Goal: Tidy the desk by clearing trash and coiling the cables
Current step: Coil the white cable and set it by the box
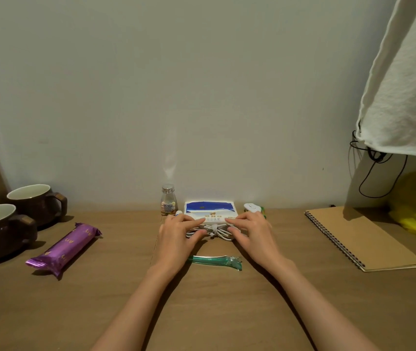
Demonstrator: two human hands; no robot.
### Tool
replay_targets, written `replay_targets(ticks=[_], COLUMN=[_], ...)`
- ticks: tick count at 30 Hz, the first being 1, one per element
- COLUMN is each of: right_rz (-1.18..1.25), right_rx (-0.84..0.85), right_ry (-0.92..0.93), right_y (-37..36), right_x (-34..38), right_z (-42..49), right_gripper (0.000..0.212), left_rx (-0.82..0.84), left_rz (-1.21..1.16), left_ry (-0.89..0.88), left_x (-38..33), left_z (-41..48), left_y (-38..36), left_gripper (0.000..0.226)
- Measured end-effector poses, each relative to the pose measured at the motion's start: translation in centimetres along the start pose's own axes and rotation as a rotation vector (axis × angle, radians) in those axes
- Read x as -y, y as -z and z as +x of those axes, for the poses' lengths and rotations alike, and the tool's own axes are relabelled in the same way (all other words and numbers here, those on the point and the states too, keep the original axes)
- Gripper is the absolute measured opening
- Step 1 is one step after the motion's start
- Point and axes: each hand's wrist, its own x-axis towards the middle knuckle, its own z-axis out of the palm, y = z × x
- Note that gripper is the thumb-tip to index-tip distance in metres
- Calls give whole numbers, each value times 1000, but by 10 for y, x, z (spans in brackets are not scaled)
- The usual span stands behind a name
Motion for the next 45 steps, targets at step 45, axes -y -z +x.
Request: replay_targets(ticks=[45], right_rz=[297], right_rx=[-54], right_ry=[-404], right_y=[-3], right_x=[-59], right_z=[36], right_gripper=[26], left_rx=[173], left_rz=[-137], left_ry=[70], left_x=[3], left_z=[7], left_y=[-11], left_gripper=[40])
